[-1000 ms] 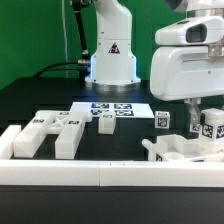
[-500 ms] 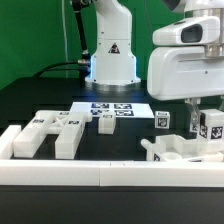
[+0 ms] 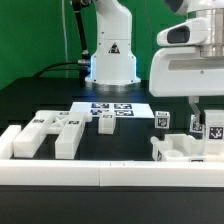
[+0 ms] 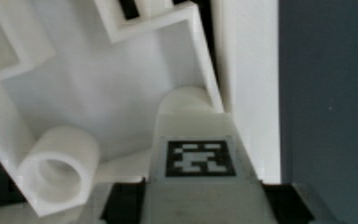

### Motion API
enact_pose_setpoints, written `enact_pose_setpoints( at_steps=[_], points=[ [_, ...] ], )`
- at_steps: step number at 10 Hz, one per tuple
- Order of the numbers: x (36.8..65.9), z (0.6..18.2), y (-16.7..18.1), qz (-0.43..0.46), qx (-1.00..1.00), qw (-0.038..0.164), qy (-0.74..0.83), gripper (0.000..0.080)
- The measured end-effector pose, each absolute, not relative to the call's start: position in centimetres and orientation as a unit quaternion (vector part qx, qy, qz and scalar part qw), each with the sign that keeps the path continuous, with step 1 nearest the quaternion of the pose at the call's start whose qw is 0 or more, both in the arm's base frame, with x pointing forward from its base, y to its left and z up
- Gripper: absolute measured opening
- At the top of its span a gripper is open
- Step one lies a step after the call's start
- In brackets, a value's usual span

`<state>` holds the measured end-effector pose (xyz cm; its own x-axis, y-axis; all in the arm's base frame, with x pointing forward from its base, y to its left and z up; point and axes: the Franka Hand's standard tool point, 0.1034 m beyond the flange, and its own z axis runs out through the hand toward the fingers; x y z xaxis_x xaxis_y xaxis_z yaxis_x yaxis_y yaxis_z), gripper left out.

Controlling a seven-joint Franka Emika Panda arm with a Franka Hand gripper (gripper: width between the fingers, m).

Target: Assemble chair

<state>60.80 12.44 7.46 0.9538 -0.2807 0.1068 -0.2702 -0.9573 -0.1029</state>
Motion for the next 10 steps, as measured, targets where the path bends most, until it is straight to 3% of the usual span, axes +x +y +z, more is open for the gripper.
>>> enact_pose_setpoints(
  at_steps=[6, 10],
  points=[
    [60.85, 7.47, 12.7, -0.045, -0.914, 0.07, 0.396, 0.029],
    [60.88, 7.5, 12.67, -0.041, -0.891, 0.075, 0.446, 0.0303]
  ],
)
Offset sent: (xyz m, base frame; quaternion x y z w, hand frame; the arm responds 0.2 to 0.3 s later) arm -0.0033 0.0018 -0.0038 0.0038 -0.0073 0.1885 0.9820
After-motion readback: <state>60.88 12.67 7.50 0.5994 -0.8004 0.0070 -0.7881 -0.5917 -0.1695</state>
